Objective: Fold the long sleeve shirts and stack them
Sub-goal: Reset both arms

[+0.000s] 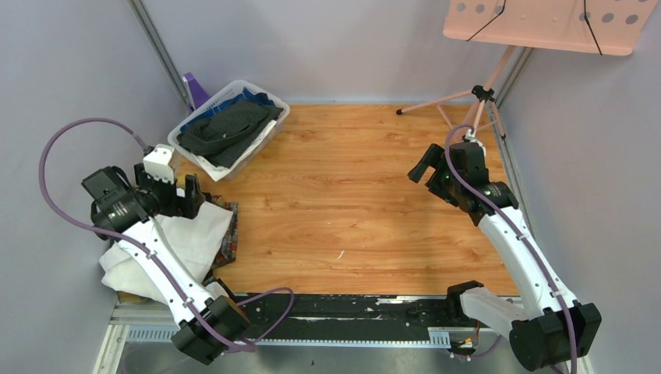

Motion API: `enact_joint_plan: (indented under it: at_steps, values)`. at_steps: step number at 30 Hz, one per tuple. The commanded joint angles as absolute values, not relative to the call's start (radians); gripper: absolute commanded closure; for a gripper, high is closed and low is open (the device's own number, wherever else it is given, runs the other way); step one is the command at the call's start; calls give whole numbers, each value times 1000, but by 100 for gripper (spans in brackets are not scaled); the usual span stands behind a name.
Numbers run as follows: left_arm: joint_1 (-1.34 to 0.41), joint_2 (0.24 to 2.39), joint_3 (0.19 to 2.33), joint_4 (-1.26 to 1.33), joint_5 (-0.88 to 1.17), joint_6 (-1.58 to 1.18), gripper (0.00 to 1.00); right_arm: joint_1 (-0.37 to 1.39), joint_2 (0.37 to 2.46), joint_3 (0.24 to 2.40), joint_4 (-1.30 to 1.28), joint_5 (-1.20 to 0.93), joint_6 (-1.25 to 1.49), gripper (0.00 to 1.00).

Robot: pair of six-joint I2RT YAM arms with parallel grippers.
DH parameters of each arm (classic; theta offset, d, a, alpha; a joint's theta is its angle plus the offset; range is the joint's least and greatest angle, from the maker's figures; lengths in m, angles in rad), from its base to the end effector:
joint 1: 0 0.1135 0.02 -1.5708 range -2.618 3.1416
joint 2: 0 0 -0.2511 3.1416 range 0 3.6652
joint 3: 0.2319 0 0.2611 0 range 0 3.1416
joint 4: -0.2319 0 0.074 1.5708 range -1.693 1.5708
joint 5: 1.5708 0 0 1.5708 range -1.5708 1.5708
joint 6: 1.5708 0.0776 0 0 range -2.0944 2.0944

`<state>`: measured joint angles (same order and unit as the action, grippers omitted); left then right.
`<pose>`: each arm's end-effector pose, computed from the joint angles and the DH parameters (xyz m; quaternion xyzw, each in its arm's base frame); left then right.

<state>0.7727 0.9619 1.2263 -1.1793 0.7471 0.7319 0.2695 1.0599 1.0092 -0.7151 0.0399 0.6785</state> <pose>0.1699 0.0920 0.3400 0.0995 0.8836 -0.0473 0.4550 0.2546 0.0671 0.2746 0.1945 0.8991 0.1624 0.3568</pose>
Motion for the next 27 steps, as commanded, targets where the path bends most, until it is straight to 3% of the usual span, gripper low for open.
enact_joint_plan:
  at_steps: [1, 6, 11, 14, 20, 24, 27]
  values:
    - [779, 891, 1054, -921, 964, 459, 0, 205, 1013, 1027, -732, 278, 630, 0]
    - [729, 741, 749, -485, 1113, 342, 0, 198, 1017, 819, -390, 574, 403, 0]
    - [516, 723, 455, -13, 862, 119, 0, 186, 1137, 711, -202, 661, 338, 0]
    - [383, 832, 450, 60, 748, 149, 0, 180, 1152, 621, -42, 653, 366, 0]
    - [333, 1212, 556, 129, 858, 202, 0, 175, 1175, 410, 383, 678, 311, 0]
    - [331, 1335, 586, 211, 836, 186, 0, 173, 1186, 336, 528, 708, 303, 0]
    - [328, 1351, 536, 459, 821, 101, 0, 171, 1189, 294, 651, 729, 281, 0]
